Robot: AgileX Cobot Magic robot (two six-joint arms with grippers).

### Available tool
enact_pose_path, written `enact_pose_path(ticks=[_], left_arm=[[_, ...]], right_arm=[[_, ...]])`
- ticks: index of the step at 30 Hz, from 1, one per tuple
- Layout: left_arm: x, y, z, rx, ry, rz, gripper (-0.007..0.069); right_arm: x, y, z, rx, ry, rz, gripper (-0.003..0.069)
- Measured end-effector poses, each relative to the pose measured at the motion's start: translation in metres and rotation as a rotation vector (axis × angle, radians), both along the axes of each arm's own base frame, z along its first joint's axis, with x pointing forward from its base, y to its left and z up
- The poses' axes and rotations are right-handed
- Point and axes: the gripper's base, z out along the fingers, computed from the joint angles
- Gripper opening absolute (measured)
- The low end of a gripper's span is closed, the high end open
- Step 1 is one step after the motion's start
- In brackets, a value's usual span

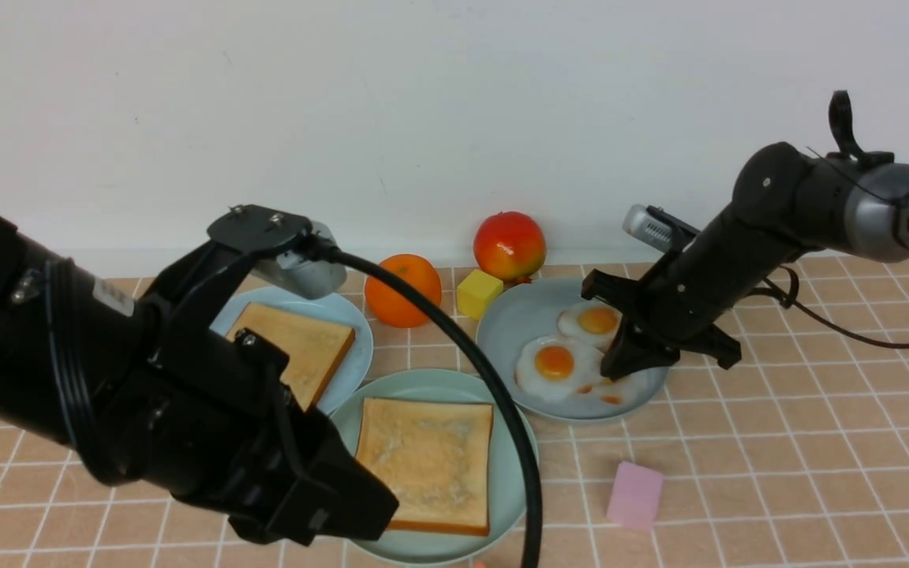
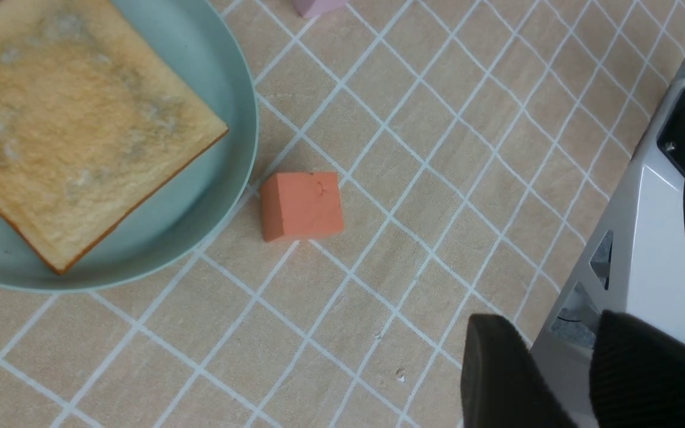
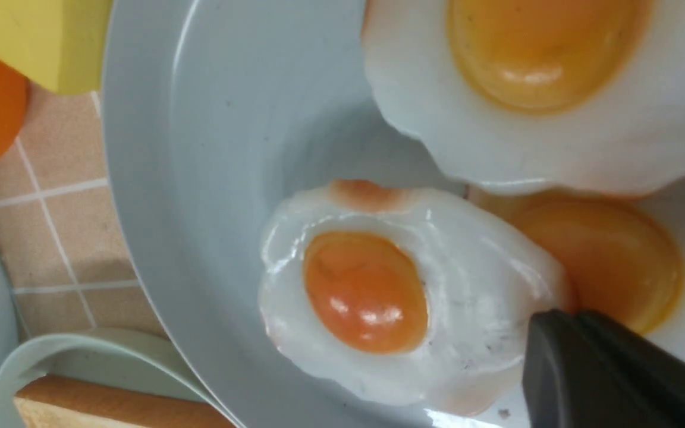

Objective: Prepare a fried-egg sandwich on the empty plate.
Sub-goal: Use the right arm to grab a fried egg

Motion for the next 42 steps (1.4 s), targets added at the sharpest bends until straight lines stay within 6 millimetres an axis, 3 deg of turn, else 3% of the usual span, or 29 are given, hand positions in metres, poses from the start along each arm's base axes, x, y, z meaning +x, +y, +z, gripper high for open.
enact_pose_path(ticks=[8,13,21,24,29,32,38,42], left_arm=[[0.000,0.000,0.000,0.004,0.004,-0.004,0.0248],[-0.001,0.000,0.000,0.005,0.006,-0.007,0.0248],[-0.002,0.000,-0.001,0.009,0.017,-0.015,0.0248],[-0.002,0.000,-0.001,0.010,0.020,-0.018,0.0248],[-0.002,0.000,-0.001,0.011,0.019,-0.018,0.0248],[-0.002,0.000,-0.001,0.010,0.020,-0.018,0.0248],[-0.003,0.000,-0.001,0.010,0.021,-0.019,0.0248],[-0.003,0.000,-0.001,0.010,0.030,-0.017,0.0248]], right_arm=[[-0.003,-0.004,0.016,-0.034,-0.053,0.040,-0.0013],[-0.005,-0.006,0.039,-0.040,-0.136,0.077,-0.0013],[-0.009,0.001,0.038,-0.116,-0.107,0.057,0.0013],[-0.012,0.017,0.043,-0.261,-0.154,0.124,0.0083],[-0.007,0.030,0.056,-0.263,-0.228,0.122,0.0209],[-0.003,0.036,0.070,-0.265,-0.323,0.320,0.0267],[0.001,0.039,0.090,-0.233,-0.351,0.621,0.0308],[0.010,0.025,0.090,-0.257,-0.293,0.510,0.0314]])
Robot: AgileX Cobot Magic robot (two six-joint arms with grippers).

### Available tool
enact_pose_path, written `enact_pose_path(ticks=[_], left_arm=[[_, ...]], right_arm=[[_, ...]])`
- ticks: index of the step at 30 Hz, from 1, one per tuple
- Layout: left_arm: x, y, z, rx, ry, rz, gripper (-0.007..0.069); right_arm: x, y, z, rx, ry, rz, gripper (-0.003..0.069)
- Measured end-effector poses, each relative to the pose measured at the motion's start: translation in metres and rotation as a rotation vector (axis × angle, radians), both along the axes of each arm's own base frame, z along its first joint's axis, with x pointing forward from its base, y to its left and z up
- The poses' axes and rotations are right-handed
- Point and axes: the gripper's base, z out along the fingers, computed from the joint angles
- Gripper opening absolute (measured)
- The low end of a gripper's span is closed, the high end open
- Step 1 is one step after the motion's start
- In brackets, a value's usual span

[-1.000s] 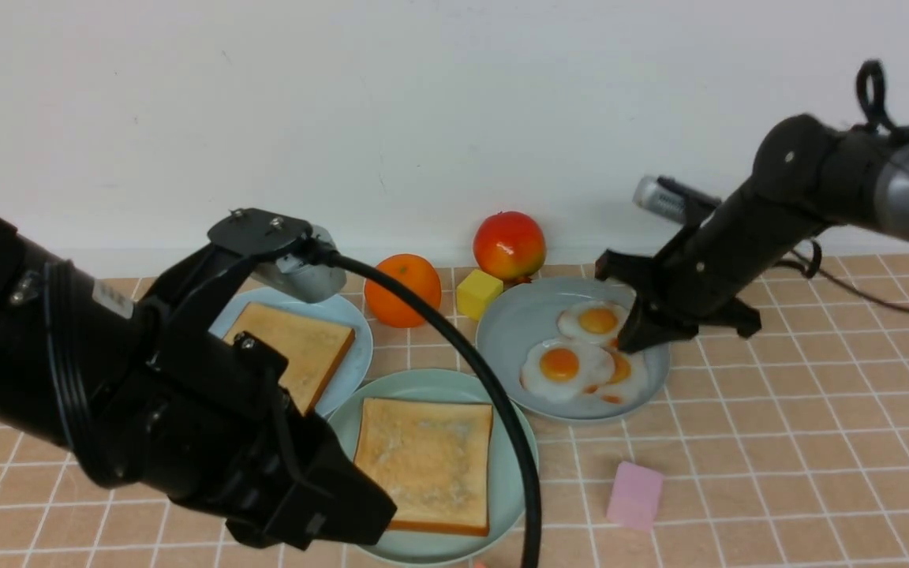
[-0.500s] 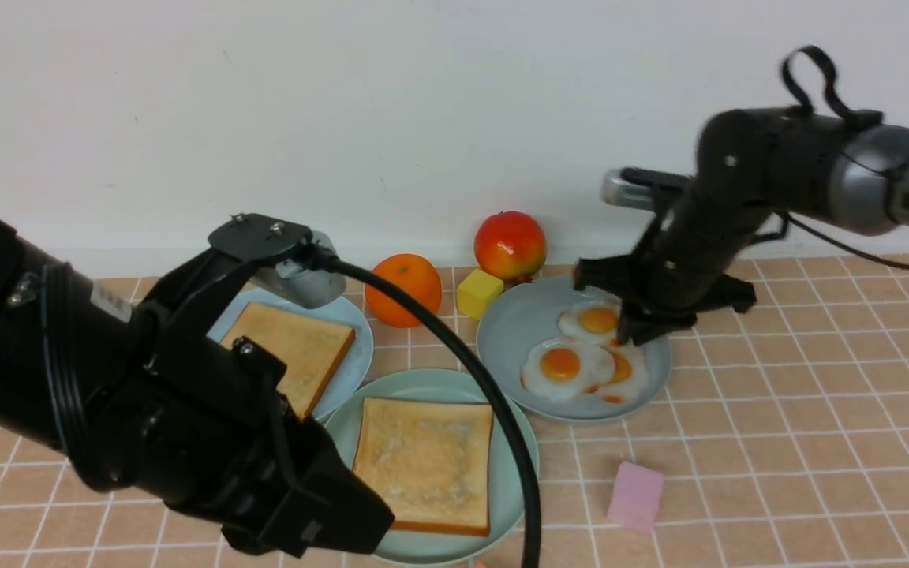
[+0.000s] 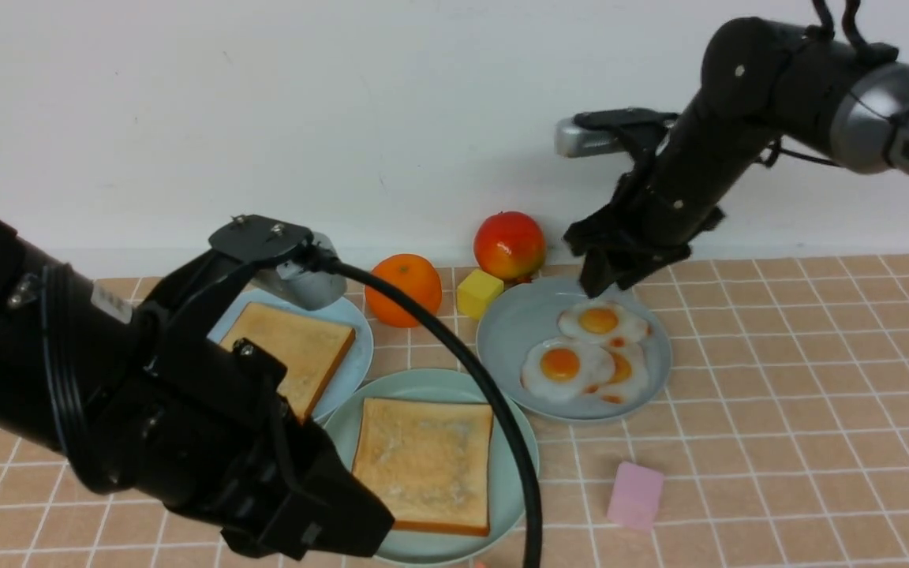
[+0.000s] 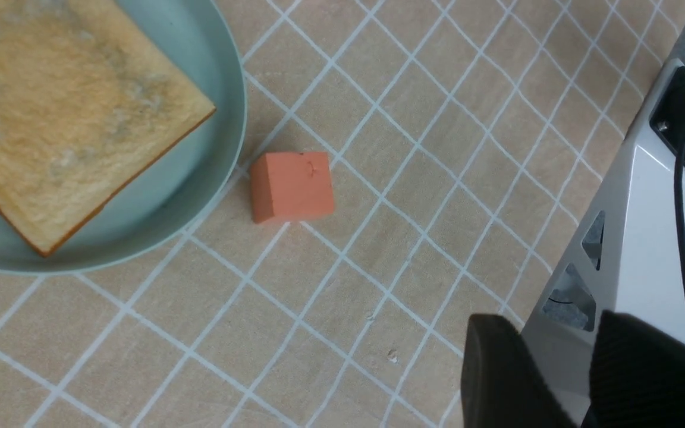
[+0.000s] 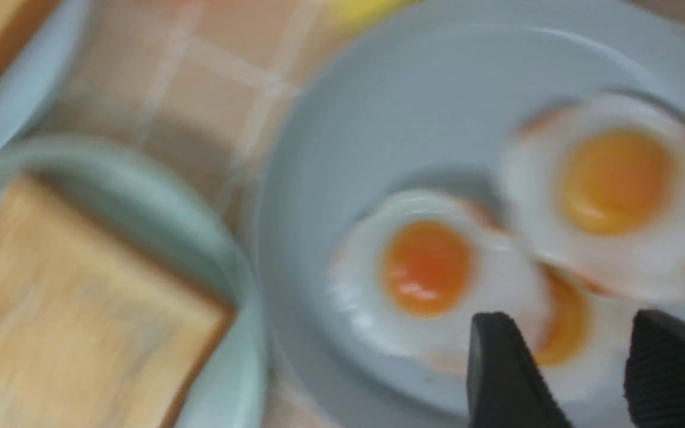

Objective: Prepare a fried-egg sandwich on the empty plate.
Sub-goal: Use the right arm to grab a fried egg

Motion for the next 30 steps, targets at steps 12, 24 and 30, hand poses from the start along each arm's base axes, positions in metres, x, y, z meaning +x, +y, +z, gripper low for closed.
enact_pose_path(ticks=[12,24,30], left_arm=[[0.000,0.000,0.000,-0.003,0.024,0.028,0.0248],[0.001,0.001,-0.001,0.013,0.010,0.029,0.0248],[0.001,0.001,-0.001,0.012,0.008,0.031,0.0248]], right_arm=[[0.019,-0.027,-0.044,0.157,0.299,-0.876,0.0325],[0.023,-0.024,-0.043,0.211,0.272,-1.124,0.0358],[0.025,-0.023,-0.060,0.191,0.303,-1.127,0.0358]])
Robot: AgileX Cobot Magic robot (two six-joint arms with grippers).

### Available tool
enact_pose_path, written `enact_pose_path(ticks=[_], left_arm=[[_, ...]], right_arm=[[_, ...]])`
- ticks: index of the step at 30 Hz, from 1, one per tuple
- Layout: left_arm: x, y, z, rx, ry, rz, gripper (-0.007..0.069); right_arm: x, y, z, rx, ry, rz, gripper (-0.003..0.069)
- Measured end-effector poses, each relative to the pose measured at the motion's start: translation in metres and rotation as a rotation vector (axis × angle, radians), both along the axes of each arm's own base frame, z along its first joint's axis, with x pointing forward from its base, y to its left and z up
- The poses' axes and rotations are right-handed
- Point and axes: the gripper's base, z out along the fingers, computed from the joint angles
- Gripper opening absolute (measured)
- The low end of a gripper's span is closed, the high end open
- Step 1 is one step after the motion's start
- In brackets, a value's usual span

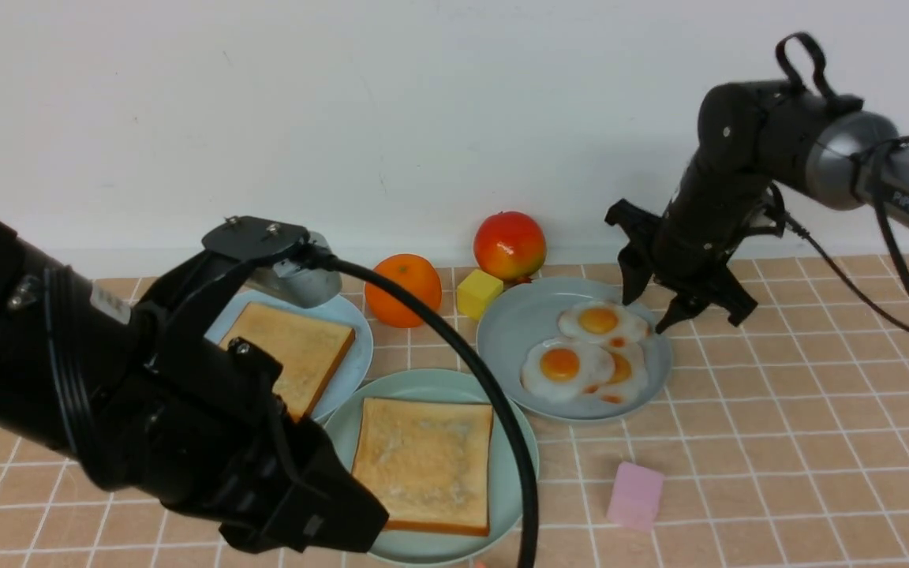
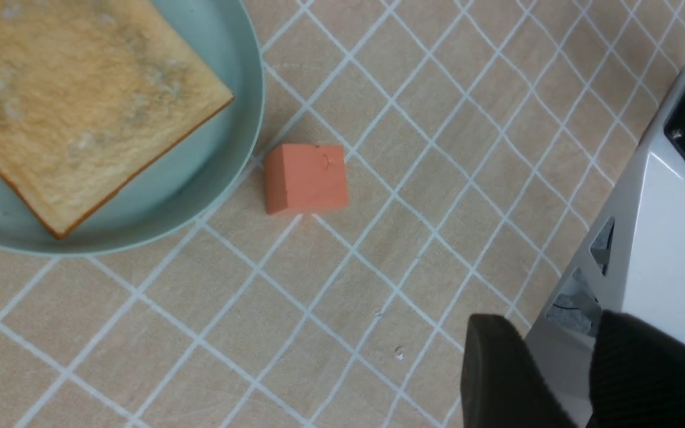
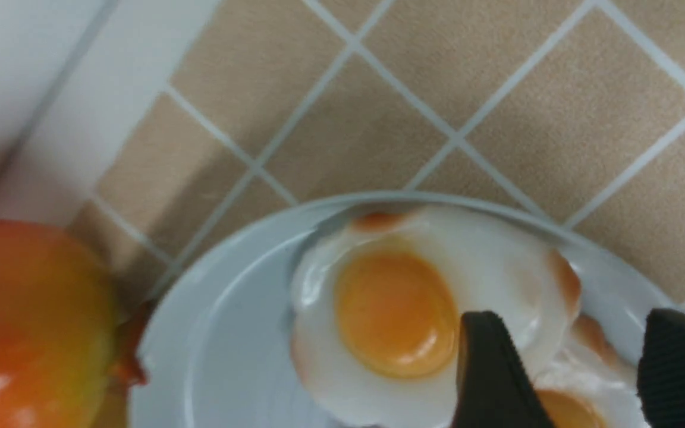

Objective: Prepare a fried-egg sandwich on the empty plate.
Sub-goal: Use the right arm to grab a fried egg

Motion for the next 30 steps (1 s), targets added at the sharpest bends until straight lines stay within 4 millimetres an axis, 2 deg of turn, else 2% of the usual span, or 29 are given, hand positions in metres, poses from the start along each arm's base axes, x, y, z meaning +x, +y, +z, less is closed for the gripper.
enact_pose_path(ticks=[7,12,16,18,24,27,30], left_arm=[[0.000,0.000,0.000,0.001,0.000,0.000,0.0248],[0.000,0.000,0.000,0.001,0.000,0.000,0.0248],[0.000,0.000,0.000,0.001,0.000,0.000,0.0248],[0.000,0.000,0.000,0.001,0.000,0.000,0.0248],[0.000,0.000,0.000,0.001,0.000,0.000,0.0248],[0.000,0.000,0.000,0.001,0.000,0.000,0.0248],[0.000,0.000,0.000,0.000,-0.004,0.003,0.0248]], right_arm=[[0.003,0.002,-0.020,0.007,0.036,0.014,0.0358],[0.003,0.003,-0.023,0.005,0.039,0.014,0.0354],[0.004,0.003,-0.024,0.001,0.040,0.026,0.0321],[0.004,0.003,-0.024,-0.002,0.033,0.045,0.0251],[0.004,0.003,-0.022,-0.007,0.035,0.059,0.0131],[0.004,0.002,-0.022,-0.012,0.035,0.079,0.0018],[0.004,0.003,-0.022,-0.017,0.028,0.110,0.0002]])
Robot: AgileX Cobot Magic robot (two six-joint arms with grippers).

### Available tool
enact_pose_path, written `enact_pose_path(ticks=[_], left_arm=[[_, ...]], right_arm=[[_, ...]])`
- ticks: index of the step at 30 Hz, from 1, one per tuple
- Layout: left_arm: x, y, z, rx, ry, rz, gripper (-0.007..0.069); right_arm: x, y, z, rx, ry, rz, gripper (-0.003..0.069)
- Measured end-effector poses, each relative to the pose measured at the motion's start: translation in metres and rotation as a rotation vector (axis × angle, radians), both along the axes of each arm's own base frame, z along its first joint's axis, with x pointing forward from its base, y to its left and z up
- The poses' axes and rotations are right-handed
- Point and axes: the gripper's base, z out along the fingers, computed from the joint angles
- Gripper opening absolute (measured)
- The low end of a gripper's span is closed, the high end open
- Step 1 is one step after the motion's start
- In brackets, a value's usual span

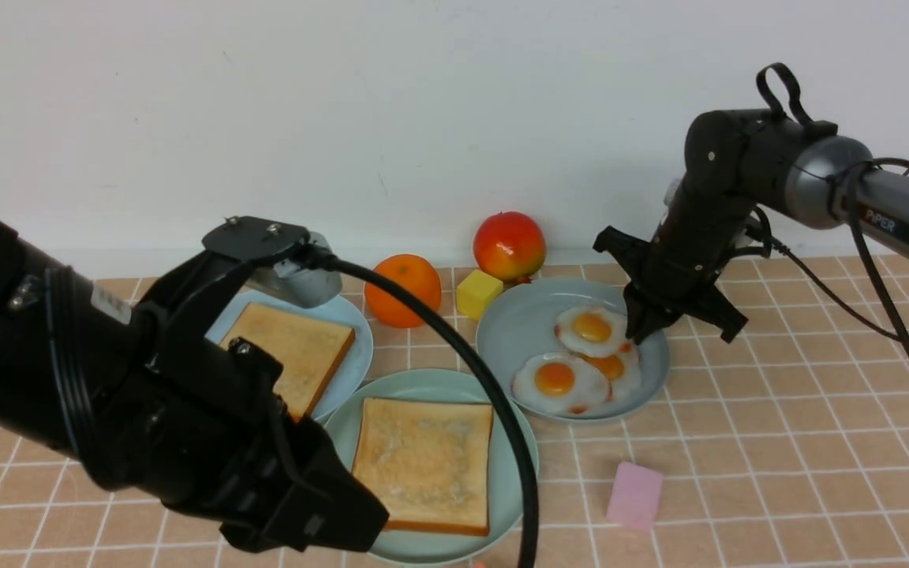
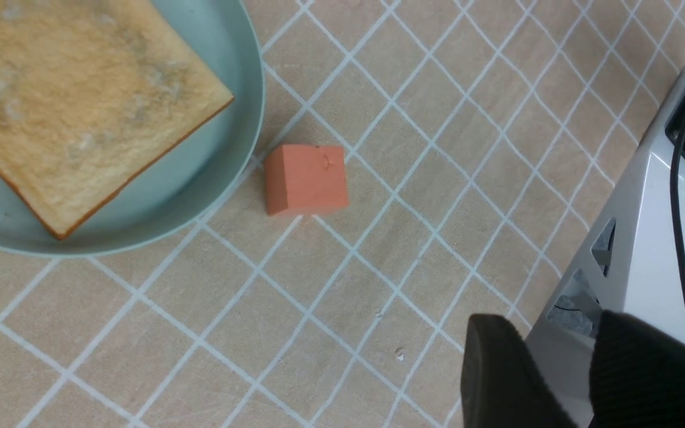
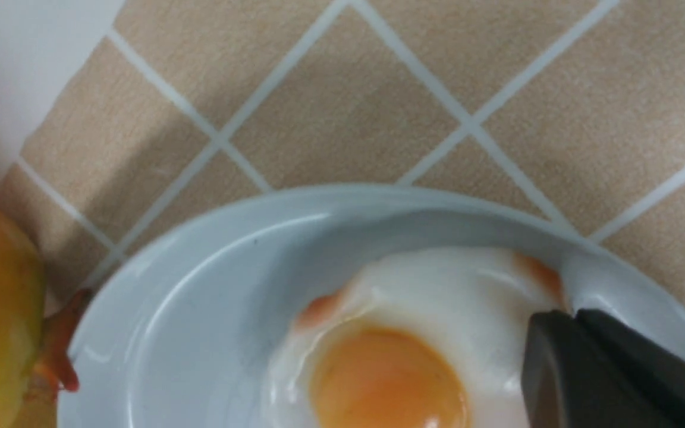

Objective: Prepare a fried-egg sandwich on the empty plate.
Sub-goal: Use the right arm to grab a fried egg

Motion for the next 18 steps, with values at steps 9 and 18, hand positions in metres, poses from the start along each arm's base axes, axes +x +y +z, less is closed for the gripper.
enact_pose_path(ticks=[9,18], left_arm=[[0.000,0.000,0.000,-0.001,-0.002,0.001,0.0248],[0.000,0.000,0.000,0.000,-0.001,0.001,0.0248]], right_arm=[[0.002,0.003,0.003,-0.002,-0.056,0.147,0.0002],[0.003,0.005,0.022,-0.016,-0.180,0.299,-0.0003]])
